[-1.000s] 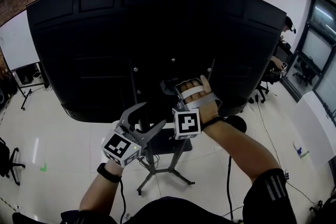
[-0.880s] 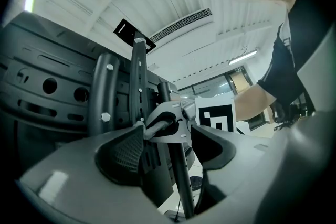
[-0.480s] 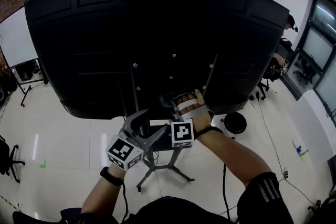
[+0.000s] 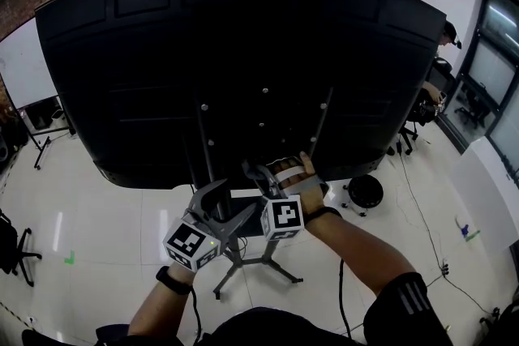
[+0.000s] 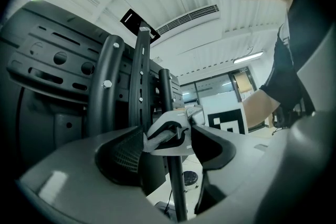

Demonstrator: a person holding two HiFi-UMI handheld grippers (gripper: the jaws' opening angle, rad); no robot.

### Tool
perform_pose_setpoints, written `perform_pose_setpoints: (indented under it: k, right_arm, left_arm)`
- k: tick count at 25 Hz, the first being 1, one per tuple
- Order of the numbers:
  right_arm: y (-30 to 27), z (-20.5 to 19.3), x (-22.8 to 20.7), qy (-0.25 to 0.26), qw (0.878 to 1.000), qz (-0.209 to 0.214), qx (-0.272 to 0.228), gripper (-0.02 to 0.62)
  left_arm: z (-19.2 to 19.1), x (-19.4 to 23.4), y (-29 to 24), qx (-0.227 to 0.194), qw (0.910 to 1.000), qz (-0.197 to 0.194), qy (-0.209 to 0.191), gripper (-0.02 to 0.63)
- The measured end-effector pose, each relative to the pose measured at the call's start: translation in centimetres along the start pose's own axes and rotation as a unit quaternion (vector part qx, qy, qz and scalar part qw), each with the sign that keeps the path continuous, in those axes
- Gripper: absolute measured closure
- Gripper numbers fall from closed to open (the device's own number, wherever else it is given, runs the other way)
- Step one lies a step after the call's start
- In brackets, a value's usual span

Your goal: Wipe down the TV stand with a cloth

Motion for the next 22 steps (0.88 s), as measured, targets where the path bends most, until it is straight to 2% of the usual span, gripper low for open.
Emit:
perform_pose_setpoints:
  k: [3, 5, 7, 11, 15, 22]
  right_arm:
    - [3.1, -0.3, -2.4, -0.123, 0.99, 0.007, -0.072, 0.531]
    - [5.4, -1.2, -4.5, -0.186, 0.977, -0.012, -0.104, 0.531]
    - [7.7, -2.5, -6.6, -0.225, 0.966, -0.042, -0.118, 0.531]
    - [10.9, -5.9, -9.7, -0.261, 0.953, -0.102, -0.114, 0.53]
    - [12.5, -9.3, -11.9, -0.286, 0.941, -0.14, -0.11, 0.529]
    - [11.3, -14.6, -14.6, -0.304, 0.932, -0.173, -0.093, 0.529]
  left_arm:
    - [1.6, -0.5, 0.1, -0.011, 0.9999, 0.002, -0.006, 0.296]
    - [2.6, -0.9, -0.1, -0.024, 0.9996, -0.001, -0.016, 0.296]
    - [3.9, -1.5, -0.4, -0.035, 0.999, -0.006, -0.026, 0.296]
    - [5.8, -2.7, -1.7, -0.052, 0.9974, -0.021, -0.045, 0.296]
    - [7.1, -3.8, -3.8, -0.059, 0.9956, -0.036, -0.063, 0.296]
    - [8.3, -4.8, -6.8, -0.062, 0.9951, -0.045, -0.063, 0.296]
Point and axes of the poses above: the fingertips, and each gripper's own axes: y backward along the fingers, x to its left, z out of its top, the point moved 10 cm from there along y, backward along the fingers, and after that the axes turned 9 degrees about x, right-handed, at the moved point
